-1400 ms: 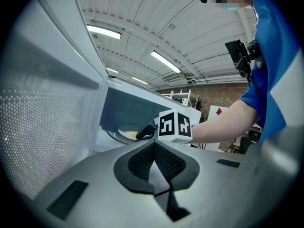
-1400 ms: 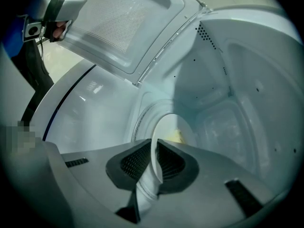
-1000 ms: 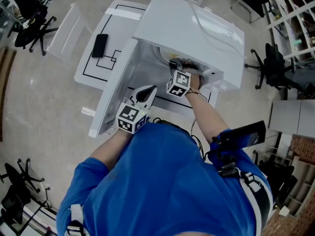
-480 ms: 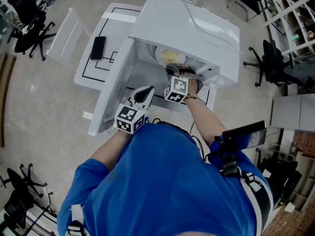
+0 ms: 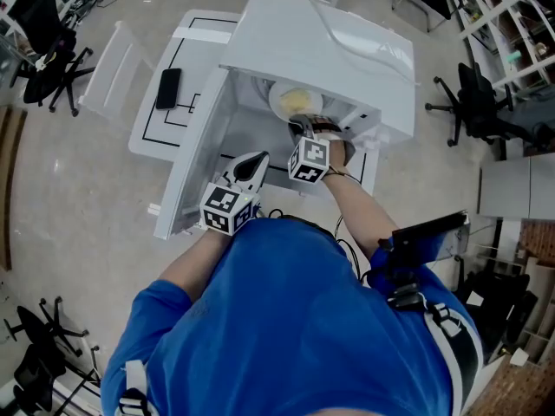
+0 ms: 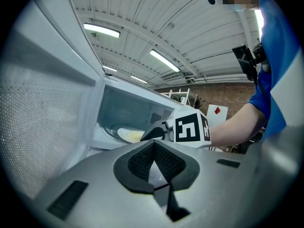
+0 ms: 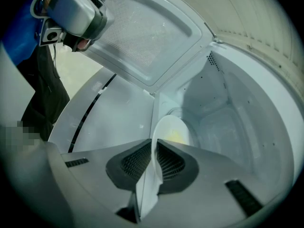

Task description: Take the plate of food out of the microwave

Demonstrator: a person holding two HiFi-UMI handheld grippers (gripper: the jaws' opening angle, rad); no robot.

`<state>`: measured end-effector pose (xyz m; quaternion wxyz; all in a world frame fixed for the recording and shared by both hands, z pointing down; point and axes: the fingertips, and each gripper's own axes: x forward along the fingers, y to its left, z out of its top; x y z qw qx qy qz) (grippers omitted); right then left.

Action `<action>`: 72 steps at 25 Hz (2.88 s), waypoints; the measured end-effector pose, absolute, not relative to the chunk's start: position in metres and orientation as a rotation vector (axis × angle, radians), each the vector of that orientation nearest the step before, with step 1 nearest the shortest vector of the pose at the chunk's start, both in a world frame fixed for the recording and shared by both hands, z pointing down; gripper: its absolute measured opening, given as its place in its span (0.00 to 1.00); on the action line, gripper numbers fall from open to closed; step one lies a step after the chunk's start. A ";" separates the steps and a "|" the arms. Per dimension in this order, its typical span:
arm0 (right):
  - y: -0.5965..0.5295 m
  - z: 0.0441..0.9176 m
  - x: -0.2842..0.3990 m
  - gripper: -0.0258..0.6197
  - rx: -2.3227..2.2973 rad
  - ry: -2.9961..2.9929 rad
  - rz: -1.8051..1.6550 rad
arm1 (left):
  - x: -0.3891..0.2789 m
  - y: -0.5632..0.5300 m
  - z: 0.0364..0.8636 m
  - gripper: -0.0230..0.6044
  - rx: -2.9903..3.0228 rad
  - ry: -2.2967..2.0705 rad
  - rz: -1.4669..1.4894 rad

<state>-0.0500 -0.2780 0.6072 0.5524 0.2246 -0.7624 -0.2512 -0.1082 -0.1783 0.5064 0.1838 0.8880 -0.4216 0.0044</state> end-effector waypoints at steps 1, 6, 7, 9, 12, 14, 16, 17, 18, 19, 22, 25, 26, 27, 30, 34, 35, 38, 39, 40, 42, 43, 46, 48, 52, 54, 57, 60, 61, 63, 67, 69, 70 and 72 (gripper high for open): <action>-0.277 0.608 -0.050 0.08 0.529 -1.812 -0.583 | -0.108 -0.178 0.507 0.05 2.505 -1.189 0.014; -0.272 0.610 -0.049 0.17 0.526 -1.833 -0.551 | -0.107 -0.176 0.507 0.05 2.506 -1.182 0.019; -0.271 0.609 -0.049 0.18 0.534 -1.840 -0.548 | -0.106 -0.176 0.507 0.05 2.507 -1.180 0.020; -0.270 0.607 -0.050 0.21 0.558 -1.865 -0.533 | -0.106 -0.175 0.508 0.05 2.508 -1.177 0.022; -0.266 0.597 -0.053 0.21 0.632 -1.962 -0.443 | -0.105 -0.175 0.509 0.05 2.508 -1.173 0.025; -0.263 0.589 -0.053 0.21 0.704 -2.061 -0.325 | -0.104 -0.174 0.509 0.05 2.508 -1.169 0.025; -0.260 0.581 -0.051 0.21 0.784 -2.162 -0.186 | -0.103 -0.174 0.509 0.05 2.508 -1.165 0.025; -0.259 0.579 -0.050 0.21 0.823 -2.210 -0.112 | -0.103 -0.175 0.510 0.05 2.508 -1.164 0.026; -0.258 0.579 -0.048 0.21 0.859 -2.254 -0.036 | -0.103 -0.175 0.511 0.05 2.508 -1.162 0.027; -0.258 0.579 -0.045 0.21 0.893 -2.293 0.038 | -0.102 -0.175 0.511 0.05 2.508 -1.160 0.029; -0.256 0.585 -0.037 0.21 0.977 -2.377 0.244 | -0.101 -0.176 0.513 0.05 2.507 -1.155 0.035; -0.256 0.591 -0.029 0.21 1.056 -2.436 0.480 | -0.100 -0.176 0.513 0.05 2.508 -1.150 0.037; -0.257 0.594 -0.026 0.21 1.088 -2.456 0.583 | -0.100 -0.176 0.513 0.05 2.508 -1.150 0.038; -0.258 0.596 -0.023 0.21 1.124 -2.475 0.699 | -0.100 -0.177 0.514 0.05 2.508 -1.149 0.038; -0.264 0.593 -0.011 0.21 1.268 -2.515 1.090 | -0.099 -0.177 0.514 0.05 2.509 -1.148 0.039; -0.273 0.588 0.000 0.25 1.401 -2.544 1.451 | -0.100 -0.178 0.514 0.05 2.509 -1.145 0.046; -0.276 0.586 0.002 0.26 1.423 -2.552 1.507 | -0.100 -0.178 0.515 0.05 2.507 -1.145 0.049; -0.283 0.587 0.010 0.26 1.498 -2.546 1.704 | -0.101 -0.180 0.517 0.05 2.503 -1.146 0.056; -0.285 0.588 0.012 0.26 1.519 -2.536 1.767 | -0.101 -0.180 0.517 0.05 2.502 -1.145 0.056; -0.287 0.590 0.013 0.26 1.535 -2.523 1.826 | -0.102 -0.181 0.517 0.05 2.502 -1.145 0.057; -0.290 0.594 0.015 0.26 1.553 -2.500 1.943 | -0.103 -0.184 0.518 0.05 2.500 -1.145 0.060; -0.292 0.595 0.014 0.26 1.554 -2.492 1.996 | -0.103 -0.185 0.518 0.05 2.499 -1.145 0.061; -0.294 0.597 0.012 0.26 1.553 -2.465 2.101 | -0.104 -0.187 0.519 0.05 2.494 -1.146 0.064; -0.295 0.600 0.009 0.26 1.553 -2.441 2.149 | -0.105 -0.188 0.520 0.05 2.490 -1.145 0.066; -0.298 0.607 0.005 0.26 1.540 -2.396 2.233 | -0.105 -0.189 0.523 0.05 2.483 -1.146 0.068; -0.300 0.608 0.003 0.25 1.529 -2.381 2.276 | -0.106 -0.191 0.524 0.05 2.478 -1.149 0.067; -0.303 0.610 0.002 0.18 1.530 -2.354 2.308 | -0.108 -0.193 0.525 0.05 2.469 -1.155 0.067; -0.305 0.610 0.001 0.16 1.527 -2.346 2.314 | -0.109 -0.192 0.525 0.05 2.465 -1.163 0.073; -0.305 0.609 0.001 0.15 1.525 -2.347 2.313 | -0.110 -0.192 0.525 0.05 2.465 -1.166 0.074; -0.306 0.608 0.001 0.13 1.525 -2.350 2.301 | -0.112 -0.191 0.524 0.05 2.462 -1.174 0.074; -0.308 0.607 0.002 0.10 1.530 -2.342 2.305 | -0.114 -0.190 0.525 0.05 2.454 -1.186 0.076; -0.308 0.608 0.004 0.09 1.532 -2.336 2.311 | -0.114 -0.190 0.525 0.05 2.454 -1.188 0.076; -0.307 0.608 0.004 0.09 1.534 -2.335 2.311 | -0.114 -0.190 0.524 0.05 2.455 -1.189 0.076; -0.307 0.608 0.006 0.07 1.535 -2.335 2.304 | -0.114 -0.190 0.524 0.05 2.456 -1.191 0.076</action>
